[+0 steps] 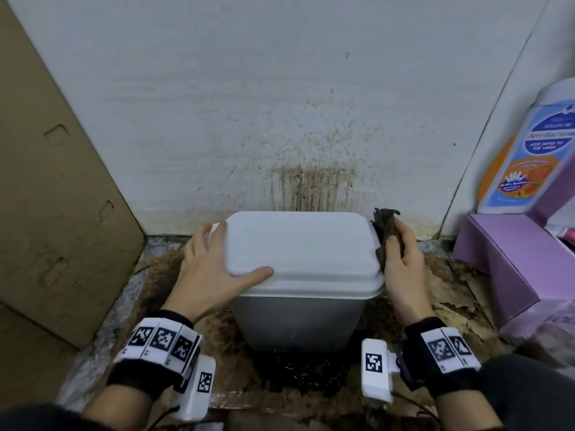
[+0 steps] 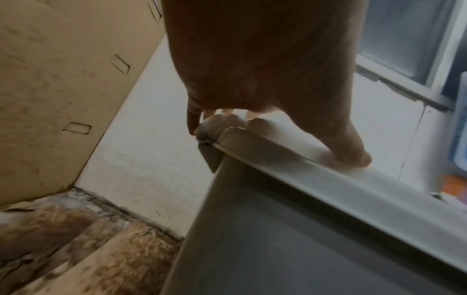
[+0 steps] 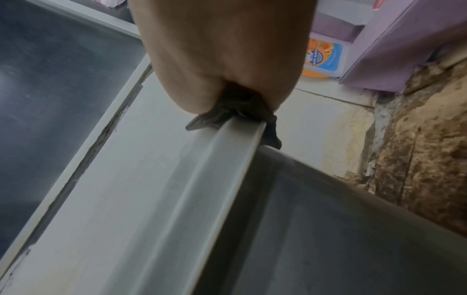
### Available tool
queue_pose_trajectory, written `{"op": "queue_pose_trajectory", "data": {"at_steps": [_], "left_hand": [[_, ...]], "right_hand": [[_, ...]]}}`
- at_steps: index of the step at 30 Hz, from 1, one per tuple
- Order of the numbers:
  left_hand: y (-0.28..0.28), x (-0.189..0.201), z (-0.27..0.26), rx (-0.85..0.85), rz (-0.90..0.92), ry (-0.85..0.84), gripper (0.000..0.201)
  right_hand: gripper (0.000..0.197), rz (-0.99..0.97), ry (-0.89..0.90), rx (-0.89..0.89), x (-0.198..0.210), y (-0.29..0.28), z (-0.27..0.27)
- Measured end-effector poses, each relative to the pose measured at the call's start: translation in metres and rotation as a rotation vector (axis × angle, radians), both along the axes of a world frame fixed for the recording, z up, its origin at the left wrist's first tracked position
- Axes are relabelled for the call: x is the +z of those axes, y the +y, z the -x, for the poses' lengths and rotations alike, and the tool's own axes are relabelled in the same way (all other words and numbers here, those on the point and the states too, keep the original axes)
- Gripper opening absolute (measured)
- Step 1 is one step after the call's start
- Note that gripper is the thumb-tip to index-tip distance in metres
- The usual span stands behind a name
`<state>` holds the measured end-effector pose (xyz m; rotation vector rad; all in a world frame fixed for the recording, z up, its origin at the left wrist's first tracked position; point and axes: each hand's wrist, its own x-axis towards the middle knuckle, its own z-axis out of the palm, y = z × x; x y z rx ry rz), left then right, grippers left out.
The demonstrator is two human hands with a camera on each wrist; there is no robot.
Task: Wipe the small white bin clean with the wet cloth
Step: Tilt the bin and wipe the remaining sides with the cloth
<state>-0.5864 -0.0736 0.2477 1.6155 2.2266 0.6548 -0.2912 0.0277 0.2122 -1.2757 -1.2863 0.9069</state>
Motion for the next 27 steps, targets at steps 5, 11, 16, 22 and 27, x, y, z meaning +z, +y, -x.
{"op": "queue_pose_trajectory", "data": {"at_steps": [5,11,16,22,27], "left_hand": [[-0.005,-0.011,0.006,-0.041,-0.046,-0.022,0.124],[-0.003,-0.018,0.011,-0.069,-0.093,-0.009,0.134],[-0.003,-0.019,0.016,-0.095,-0.060,0.061,0.155],[-0.001,-0.033,0.021,-0.096,-0.123,0.050,0.150],[-0.001,-0.035,0.019,-0.085,-0.151,0.043,0.158]], "right_hand": [[0.041,-0.123,0.015,-0.064,0.019,-0.009,0.003],[0.048,-0.172,-0.806,0.214,0.029,-0.019,0.049],[0.062,-0.161,-0.991,0.364,0.040,-0.034,0.125],[0.060,-0.287,-1.005,0.537,0.038,-0.042,0.194],[0.053,-0.349,-1.021,0.524,0.031,-0.035,0.159]]}}
